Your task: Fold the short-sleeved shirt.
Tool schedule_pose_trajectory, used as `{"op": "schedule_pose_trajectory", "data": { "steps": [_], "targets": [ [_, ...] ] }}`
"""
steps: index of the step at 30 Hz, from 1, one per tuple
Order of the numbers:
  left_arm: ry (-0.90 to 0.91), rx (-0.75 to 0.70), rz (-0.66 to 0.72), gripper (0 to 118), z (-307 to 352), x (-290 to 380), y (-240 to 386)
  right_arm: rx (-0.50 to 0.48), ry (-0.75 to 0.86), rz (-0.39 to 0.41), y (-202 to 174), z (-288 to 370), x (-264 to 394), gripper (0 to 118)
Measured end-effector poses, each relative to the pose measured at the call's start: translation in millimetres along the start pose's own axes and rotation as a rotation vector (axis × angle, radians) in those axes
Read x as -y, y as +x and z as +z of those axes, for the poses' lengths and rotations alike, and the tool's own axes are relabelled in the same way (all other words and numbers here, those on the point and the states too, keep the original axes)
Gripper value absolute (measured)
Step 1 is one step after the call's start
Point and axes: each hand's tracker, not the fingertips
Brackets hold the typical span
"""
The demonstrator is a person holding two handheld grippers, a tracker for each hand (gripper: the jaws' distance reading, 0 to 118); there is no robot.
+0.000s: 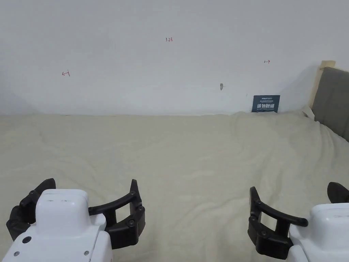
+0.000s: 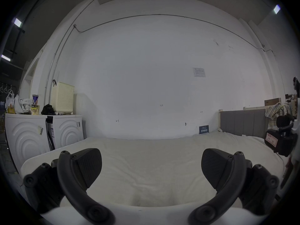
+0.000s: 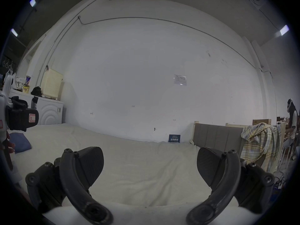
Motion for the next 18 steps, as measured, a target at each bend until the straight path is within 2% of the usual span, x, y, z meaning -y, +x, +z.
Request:
{"op": "schedule_pose_trajectory", "data": {
  "steps": [3, 6, 11, 15, 18],
  "targets": [
    [-0.003, -0.035, 0.010, 118, -2.0, 1.1, -2.6, -0.004, -0.010, -0.005, -0.5, -0.7, 0.0, 115],
    [0.010, -0.059, 0.019, 118, 3.0, 2.6, -4.4, 0.001, -0.024, 0.033, -3.8, -1.4, 1.1, 115],
    [0.003, -0.067, 0.029, 118, 2.7, 3.1, -4.4, -0.014, -0.049, 0.011, -3.3, -1.3, 4.3, 115],
    [0.008, -0.096, 0.036, 118, 6.2, 3.0, -3.3, -0.011, -0.056, 0.030, -5.7, -1.6, 6.6, 115],
    [-0.025, -0.064, 0.120, 118, 3.6, 1.2, -7.7, -0.020, -0.060, 0.030, -7.1, -1.2, 5.8, 115]
  ]
}}
